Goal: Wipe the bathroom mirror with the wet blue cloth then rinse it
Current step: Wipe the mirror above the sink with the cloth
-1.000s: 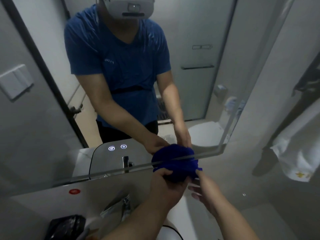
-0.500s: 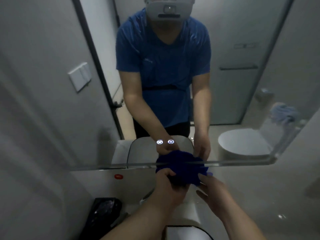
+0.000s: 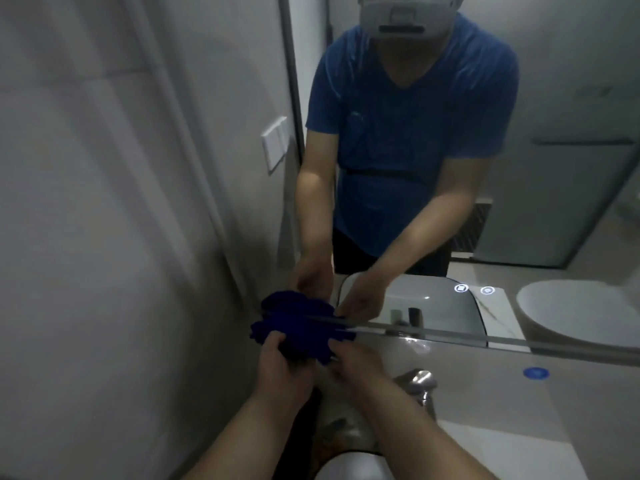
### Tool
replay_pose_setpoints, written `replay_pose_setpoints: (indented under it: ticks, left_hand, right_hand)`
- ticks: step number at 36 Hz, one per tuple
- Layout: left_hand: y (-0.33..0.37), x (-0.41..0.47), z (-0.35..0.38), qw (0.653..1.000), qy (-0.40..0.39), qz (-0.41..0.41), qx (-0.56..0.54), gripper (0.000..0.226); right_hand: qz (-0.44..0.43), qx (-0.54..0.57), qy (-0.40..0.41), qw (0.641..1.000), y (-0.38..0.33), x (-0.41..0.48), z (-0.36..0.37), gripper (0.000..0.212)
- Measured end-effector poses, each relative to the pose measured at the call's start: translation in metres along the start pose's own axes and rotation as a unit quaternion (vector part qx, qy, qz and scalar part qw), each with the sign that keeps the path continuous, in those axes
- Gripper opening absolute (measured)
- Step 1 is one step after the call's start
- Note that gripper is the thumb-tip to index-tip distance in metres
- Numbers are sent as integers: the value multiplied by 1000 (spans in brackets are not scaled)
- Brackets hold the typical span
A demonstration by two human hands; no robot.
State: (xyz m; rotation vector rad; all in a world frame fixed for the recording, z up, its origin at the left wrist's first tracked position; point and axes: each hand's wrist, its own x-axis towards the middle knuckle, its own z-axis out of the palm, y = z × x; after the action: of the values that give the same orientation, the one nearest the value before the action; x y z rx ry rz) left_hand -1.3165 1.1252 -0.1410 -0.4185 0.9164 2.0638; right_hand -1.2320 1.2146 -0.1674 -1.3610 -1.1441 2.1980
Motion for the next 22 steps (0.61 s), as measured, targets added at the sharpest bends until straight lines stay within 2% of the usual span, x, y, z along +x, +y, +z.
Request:
replay_pose_setpoints:
  ticks: [1,3,4,6,8,12,13,16,18,20,22]
  left_hand:
    - [10,2,-4,1000,6,4,-13,41]
    - [26,3,-11,999,19,17,-29,40]
    - [32,2,-12,999,24,24,-27,39]
    - [39,1,-11,999,29,25,-14,32]
    - [39,3,-15,999,18,34,-2,29]
    - [20,13,-16,998,17,52,15,39]
    - [12,12,-13,999,22,45,14,42]
    - [-19,9,-7,998,5,37,45,52]
    - [-48,11,4,998,-17,32,52,54]
    - [-79,4,24,999,-19,26,42,51]
    - [-113,-6,42,998,-28,0,60,41]
  right_hand:
    - [-5,-2,-11,1000,5,4,18,4]
    - [-11,-14,-20,1000,14,13,45,20]
    - [-6,-16,-21,1000,17,15,54,21]
    - [0,-1,-23,1000,20,17,65,10]
    - [1,28,-11,1000,23,19,66,12]
    - [-11,60,-9,998,37,49,40,39]
    - [-7,69,-13,998,34,49,31,38]
    - [6,84,4,996,6,19,-2,18]
    - [13,96,24,995,-7,10,-35,15]
    - [0,101,61,993,-14,6,-76,15]
    - [-20,109,87,990,-18,-3,-118,3]
